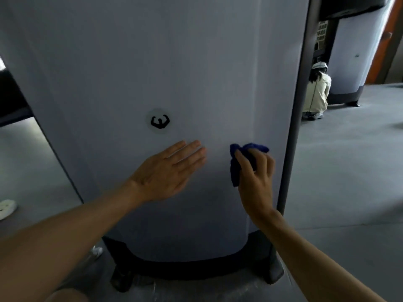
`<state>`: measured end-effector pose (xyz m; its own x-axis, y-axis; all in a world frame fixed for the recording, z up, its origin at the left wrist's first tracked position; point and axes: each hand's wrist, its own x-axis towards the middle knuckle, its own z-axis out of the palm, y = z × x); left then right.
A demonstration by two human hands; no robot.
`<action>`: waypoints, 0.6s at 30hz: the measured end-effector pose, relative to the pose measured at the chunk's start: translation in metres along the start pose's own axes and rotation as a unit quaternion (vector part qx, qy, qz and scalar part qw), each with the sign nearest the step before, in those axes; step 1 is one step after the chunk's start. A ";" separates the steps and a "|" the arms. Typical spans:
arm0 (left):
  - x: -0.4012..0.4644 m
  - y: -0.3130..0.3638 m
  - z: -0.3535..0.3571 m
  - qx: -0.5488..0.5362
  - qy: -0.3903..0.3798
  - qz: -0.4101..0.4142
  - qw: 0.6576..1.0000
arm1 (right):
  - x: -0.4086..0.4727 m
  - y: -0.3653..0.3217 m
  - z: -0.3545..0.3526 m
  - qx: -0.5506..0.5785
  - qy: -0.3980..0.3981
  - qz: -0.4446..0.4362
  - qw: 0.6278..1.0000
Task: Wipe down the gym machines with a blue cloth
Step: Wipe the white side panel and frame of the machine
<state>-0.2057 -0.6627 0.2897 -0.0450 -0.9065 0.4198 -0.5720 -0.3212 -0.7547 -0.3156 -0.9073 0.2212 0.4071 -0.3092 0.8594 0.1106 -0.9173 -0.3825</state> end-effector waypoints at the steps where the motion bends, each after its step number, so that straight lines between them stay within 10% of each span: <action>1: -0.016 0.003 0.000 -0.001 -0.012 -0.004 1.000 | -0.017 0.002 0.000 0.012 -0.031 -0.008 0.999; 18: -0.190 0.005 -0.092 -0.050 -0.248 -0.215 0.943 | 0.009 -0.149 0.006 0.048 -0.118 -0.287 0.949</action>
<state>-0.2749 -0.4673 0.2528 0.5835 -0.7233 0.3692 -0.5252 -0.6829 -0.5077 -0.3231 -0.7713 0.2836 0.4443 0.3102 0.8404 0.4536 -0.8869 0.0875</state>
